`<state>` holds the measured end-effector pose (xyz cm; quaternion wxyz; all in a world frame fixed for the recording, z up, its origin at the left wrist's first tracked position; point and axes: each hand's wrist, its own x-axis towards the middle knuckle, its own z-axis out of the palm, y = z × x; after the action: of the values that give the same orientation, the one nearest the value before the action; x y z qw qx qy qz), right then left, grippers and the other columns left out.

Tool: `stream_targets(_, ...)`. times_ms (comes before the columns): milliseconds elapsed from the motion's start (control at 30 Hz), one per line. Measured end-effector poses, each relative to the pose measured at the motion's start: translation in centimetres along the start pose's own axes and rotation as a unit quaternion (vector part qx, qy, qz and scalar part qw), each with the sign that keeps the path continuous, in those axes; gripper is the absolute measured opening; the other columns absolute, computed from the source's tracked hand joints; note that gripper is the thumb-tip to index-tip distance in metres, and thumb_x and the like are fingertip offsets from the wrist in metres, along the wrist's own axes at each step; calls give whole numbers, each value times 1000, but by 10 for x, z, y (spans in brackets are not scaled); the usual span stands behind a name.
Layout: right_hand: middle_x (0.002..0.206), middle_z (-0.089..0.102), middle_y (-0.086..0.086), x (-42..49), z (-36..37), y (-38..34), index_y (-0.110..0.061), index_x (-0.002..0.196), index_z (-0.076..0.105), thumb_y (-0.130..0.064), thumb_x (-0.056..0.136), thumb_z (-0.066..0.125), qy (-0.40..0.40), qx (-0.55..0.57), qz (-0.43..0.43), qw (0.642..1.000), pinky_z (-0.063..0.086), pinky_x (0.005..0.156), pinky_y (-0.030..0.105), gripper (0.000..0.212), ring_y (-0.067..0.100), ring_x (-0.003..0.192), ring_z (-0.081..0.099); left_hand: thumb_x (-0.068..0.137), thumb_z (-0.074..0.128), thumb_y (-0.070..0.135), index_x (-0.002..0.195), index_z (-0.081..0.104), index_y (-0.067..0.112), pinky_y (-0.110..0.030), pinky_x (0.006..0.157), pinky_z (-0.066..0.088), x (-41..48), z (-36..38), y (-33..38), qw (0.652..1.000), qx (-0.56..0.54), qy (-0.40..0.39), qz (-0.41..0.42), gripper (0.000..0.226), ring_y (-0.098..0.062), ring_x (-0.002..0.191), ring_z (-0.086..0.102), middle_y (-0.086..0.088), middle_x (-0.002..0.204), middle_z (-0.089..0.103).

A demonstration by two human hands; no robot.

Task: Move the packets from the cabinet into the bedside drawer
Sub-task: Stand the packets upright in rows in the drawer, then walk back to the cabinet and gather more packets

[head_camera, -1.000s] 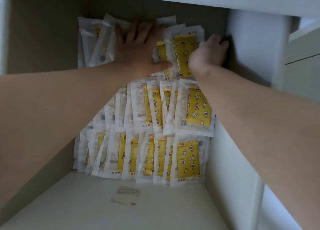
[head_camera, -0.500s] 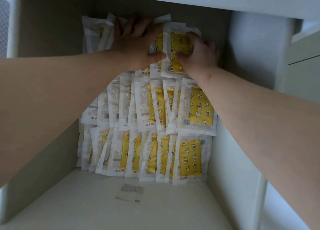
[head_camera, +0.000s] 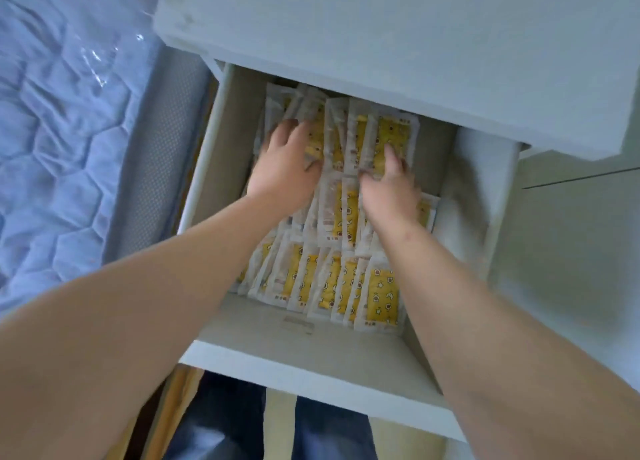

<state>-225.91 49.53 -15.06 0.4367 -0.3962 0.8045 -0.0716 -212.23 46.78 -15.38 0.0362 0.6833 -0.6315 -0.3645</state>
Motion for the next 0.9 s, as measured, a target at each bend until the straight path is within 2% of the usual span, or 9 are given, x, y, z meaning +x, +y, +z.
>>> stream_targets(133, 154, 26, -3, -59, 8, -31, -33, 147, 25, -39, 93, 50, -18, 99, 10, 995, 25, 112, 53, 59, 27, 141, 26, 92, 50, 21, 145, 31, 24, -34, 107, 31, -45, -37, 3, 998, -63, 25, -18, 56, -21, 137, 30, 1, 148, 32)
stream_targets(233, 150, 35, -5, -115, -1, -63, -30, 143, 34, -35, 94, 52, -43, 174, 19, 984, 30, 109, 41, 53, 20, 137, 33, 93, 52, 22, 142, 35, 26, -21, 95, 30, -87, -80, 8, 991, -122, 45, -44, 52, -14, 133, 34, 4, 147, 34)
stream_targets(333, 145, 41, -6, -161, -16, -86, -27, 139, 41, -28, 95, 51, -71, 242, 28, 967, 35, 92, 27, 45, 13, 130, 41, 94, 53, 25, 141, 38, 25, -19, 92, 27, -123, -108, 14, 983, -162, 58, -70, 50, -13, 133, 36, 4, 145, 38)
stream_targets(467, 136, 50, -5, -232, -45, -133, -23, 132, 49, -25, 94, 51, -81, 279, -2, 957, 38, 79, 19, 37, 9, 109, 51, 94, 53, 25, 135, 45, 27, -20, 91, 32, -185, -168, 20, 957, -248, 103, -109, 42, -11, 123, 44, 6, 137, 47)
stream_targets(567, 117, 54, -11, -275, -66, -168, -23, 126, 52, -24, 95, 49, -88, 278, -58, 955, 36, 78, 19, 32, 3, 96, 49, 94, 54, 24, 126, 51, 28, -25, 93, 41, -223, -213, 27, 918, -343, 153, -130, 32, -10, 120, 48, 11, 127, 52)
stream_targets(600, 111, 53, -13, -288, -73, -178, -24, 123, 53, -24, 95, 49, -91, 276, -77, 954, 36, 78, 20, 28, 1, 92, 49, 94, 54, 24, 122, 52, 28, -22, 90, 44, -236, -228, 31, 905, -367, 169, -132, 28, -10, 119, 49, 12, 124, 53)
stream_targets(700, 98, 55, -11, -330, -89, -203, -25, 107, 54, -24, 94, 51, -119, 268, -136, 946, 39, 73, 16, 13, -2, 84, 50, 95, 53, 24, 112, 52, 30, -10, 67, 43, -283, -263, 40, 862, -424, 237, -143, 18, -7, 109, 51, 11, 119, 53)
stream_targets(767, 92, 56, -10, -359, -94, -216, -26, 96, 55, -24, 94, 51, -155, 251, -180, 938, 40, 71, 15, 4, 1, 83, 50, 95, 53, 22, 112, 53, 26, -14, 68, 42, -318, -280, 41, 821, -457, 303, -159, 17, -9, 101, 53, 8, 117, 55)
stream_targets(900, 89, 57, -7, -416, -91, -224, -27, 84, 55, -20, 94, 51, -226, 216, -249, 917, 42, 72, 22, 13, 5, 81, 52, 93, 55, 20, 111, 57, 25, -24, 73, 42, -390, -291, 40, 744, -500, 403, -186, 18, -10, 96, 54, 6, 111, 58)
